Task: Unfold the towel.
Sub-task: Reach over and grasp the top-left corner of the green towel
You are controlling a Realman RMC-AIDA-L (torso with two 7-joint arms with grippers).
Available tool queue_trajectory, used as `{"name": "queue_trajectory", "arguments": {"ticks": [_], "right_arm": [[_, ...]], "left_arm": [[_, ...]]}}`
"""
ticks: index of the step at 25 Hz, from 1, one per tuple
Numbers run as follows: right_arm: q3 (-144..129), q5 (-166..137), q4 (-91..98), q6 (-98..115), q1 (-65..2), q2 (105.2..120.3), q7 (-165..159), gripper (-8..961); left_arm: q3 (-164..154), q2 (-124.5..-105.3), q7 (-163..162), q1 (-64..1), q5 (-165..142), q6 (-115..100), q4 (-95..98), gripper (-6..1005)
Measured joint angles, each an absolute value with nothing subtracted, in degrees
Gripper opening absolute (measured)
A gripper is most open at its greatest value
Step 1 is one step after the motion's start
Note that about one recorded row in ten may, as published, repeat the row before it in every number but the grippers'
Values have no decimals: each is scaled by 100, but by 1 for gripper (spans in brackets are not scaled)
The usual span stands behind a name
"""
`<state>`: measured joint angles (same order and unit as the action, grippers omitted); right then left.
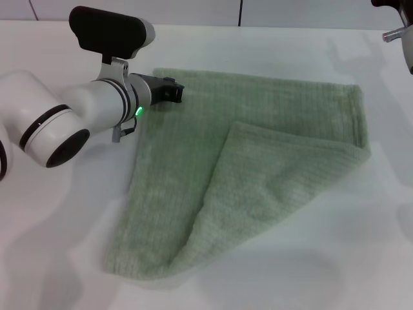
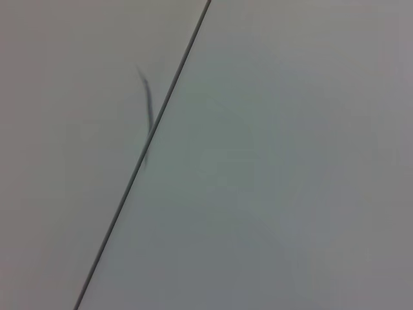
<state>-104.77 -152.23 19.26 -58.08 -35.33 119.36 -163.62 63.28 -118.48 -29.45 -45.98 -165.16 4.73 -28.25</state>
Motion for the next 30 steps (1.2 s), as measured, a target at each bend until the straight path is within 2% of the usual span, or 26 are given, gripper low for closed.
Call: {"name": "queue_trajectory", "arguments": {"ticks": [19, 24, 30], "right_arm": [[-10477, -15220, 1998, -5736, -3537, 11938, -16382, 761], [-10474, -15205, 2726, -4950, -3293, 11943, -16571, 760], [-10424, -15199, 4492, -2946, -2817, 11915, -16723, 760]], "left_arm": [[6310, -11868, -2944, -4755, -16505, 554, -2636, -2], [6310, -11865, -2944, -4740, -16505, 555, -2659, -2], [6310, -11865, -2944, -4718, -16505, 554, -2670, -2]]}}
